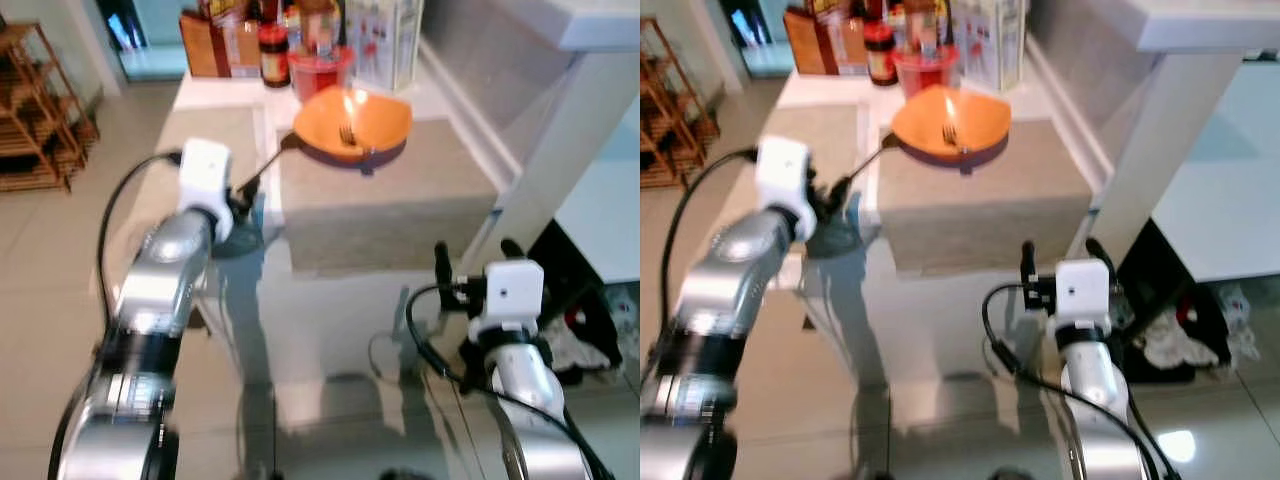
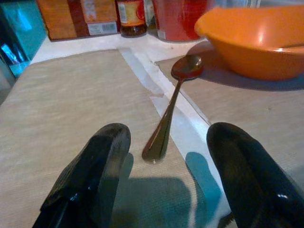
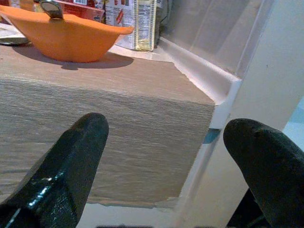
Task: Setting the table
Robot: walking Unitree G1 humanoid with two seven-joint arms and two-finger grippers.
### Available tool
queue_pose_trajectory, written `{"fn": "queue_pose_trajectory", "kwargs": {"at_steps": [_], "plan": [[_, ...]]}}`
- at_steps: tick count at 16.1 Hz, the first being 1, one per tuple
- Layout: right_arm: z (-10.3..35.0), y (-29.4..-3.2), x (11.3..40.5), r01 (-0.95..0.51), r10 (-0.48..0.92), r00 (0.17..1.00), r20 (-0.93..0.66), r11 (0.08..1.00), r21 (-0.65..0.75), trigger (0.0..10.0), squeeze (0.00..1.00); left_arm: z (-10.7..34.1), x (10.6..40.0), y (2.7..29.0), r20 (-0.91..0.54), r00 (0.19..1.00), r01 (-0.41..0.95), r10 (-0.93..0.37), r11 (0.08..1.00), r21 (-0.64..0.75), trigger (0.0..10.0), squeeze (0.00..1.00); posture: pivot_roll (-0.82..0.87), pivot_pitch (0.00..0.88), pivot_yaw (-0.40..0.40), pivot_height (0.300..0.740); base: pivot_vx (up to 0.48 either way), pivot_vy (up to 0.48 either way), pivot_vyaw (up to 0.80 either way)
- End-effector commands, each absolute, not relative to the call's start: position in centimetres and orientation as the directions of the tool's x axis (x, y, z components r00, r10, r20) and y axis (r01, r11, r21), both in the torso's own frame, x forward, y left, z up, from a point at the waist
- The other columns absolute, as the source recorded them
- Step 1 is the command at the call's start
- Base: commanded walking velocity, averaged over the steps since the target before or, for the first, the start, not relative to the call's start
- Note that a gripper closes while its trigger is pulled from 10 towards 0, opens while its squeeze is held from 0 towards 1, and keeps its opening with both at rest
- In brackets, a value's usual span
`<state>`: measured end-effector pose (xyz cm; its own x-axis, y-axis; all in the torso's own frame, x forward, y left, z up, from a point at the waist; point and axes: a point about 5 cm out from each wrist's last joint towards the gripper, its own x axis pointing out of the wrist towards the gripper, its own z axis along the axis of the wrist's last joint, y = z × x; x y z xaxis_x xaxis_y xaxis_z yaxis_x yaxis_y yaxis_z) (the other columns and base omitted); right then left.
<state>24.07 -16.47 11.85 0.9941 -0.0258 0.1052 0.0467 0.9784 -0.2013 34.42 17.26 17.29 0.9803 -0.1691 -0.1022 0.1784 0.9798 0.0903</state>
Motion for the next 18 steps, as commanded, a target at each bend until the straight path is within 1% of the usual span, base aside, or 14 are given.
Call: {"fn": "queue_pose_trajectory", "kwargs": {"at_steps": [1,3,5,6,8,9,10,12,14,16,18], "plan": [[12.0,-16.5,24.1,0.038,-0.018,0.994,0.104,0.98,-0.195,10.0,0.0,17.6,33.3,17.5,-0.059,0.986,0.163,-0.158,0.983,0.082,10.0,0.0,-0.05,0.009,0.024,0.74,0.0,0.0,0.0],[12.1,-16.6,24.1,0.04,-0.018,0.994,0.112,0.98,-0.193,10.0,0.0,17.2,31.6,17.6,-0.036,0.986,0.163,-0.161,0.983,0.083,10.0,0.0,-0.05,0.005,0.022,0.74,0.0,0.0,0.0],[12.2,-16.8,24.1,0.047,-0.025,0.992,0.124,0.982,-0.182,10.0,0.0,16.1,28.5,17.1,0.0,0.981,0.195,-0.196,0.974,0.112,10.0,0.0,-0.05,0.0,0.019,0.74,0.0,0.0,0.0],[12.2,-16.7,24.1,0.042,-0.019,0.991,0.131,0.983,-0.178,10.0,0.0,15.4,27.4,16.9,0.01,0.978,0.206,-0.209,0.97,0.13,10.0,0.0,-0.04,0.0,0.014,0.74,0.0,0.0,0.0],[12.3,-16.7,24.0,0.038,-0.014,0.99,0.141,0.985,-0.17,10.0,0.0,14.4,26.5,17.1,-0.006,0.979,0.204,-0.205,0.97,0.136,10.0,0.0,-0.04,0.0,0.013,0.74,0.0,0.0,0.0],[12.3,-16.7,24.0,0.038,-0.013,0.989,0.148,0.985,-0.167,10.0,0.0,13.4,25.7,17.4,-0.033,0.979,0.204,-0.201,0.972,0.114,10.0,0.0,-0.04,0.0,0.014,0.74,0.0,0.0,0.0],[12.1,-16.8,23.9,0.039,-0.015,0.99,0.143,0.985,-0.168,10.0,0.0,12.7,24.7,16.8,-0.058,0.971,0.237,-0.232,0.967,0.094,10.0,0.0,-0.04,0.0,0.012,0.74,0.0,0.0,0.0],[11.8,-16.9,23.9,0.038,-0.015,0.99,0.137,0.985,-0.165,10.0,0.0,12.7,24.7,16.5,-0.06,0.971,0.236,-0.232,0.969,0.077,10.0,0.0,-0.05,0.0,0.01,0.74,0.0,0.0,0.0],[10.9,-17.3,23.7,0.043,-0.029,0.995,0.099,0.988,-0.147,10.0,0.0,12.5,25.6,16.7,-0.093,0.97,0.232,-0.226,0.971,0.059,10.0,0.0,-0.05,0.0,0.01,0.74,0.0,0.0,0.0],[9.3,-17.9,23.7,0.054,-0.05,0.998,0.035,0.991,-0.122,10.0,0.0,11.2,27.2,16.8,-0.197,0.95,0.258,-0.243,0.965,0.051,10.0,0.0,-0.04,0.0,0.003,0.74,0.0,0.0,0.0],[7.6,-18.5,23.6,0.056,-0.061,0.998,-0.032,0.99,-0.126,10.0,0.0,9.7,28.8,16.7,-0.332,0.9,0.316,-0.282,0.948,0.05,10.0,0.0,-0.04,0.0,0.001,0.74,0.0,0.0,0.0]]}}
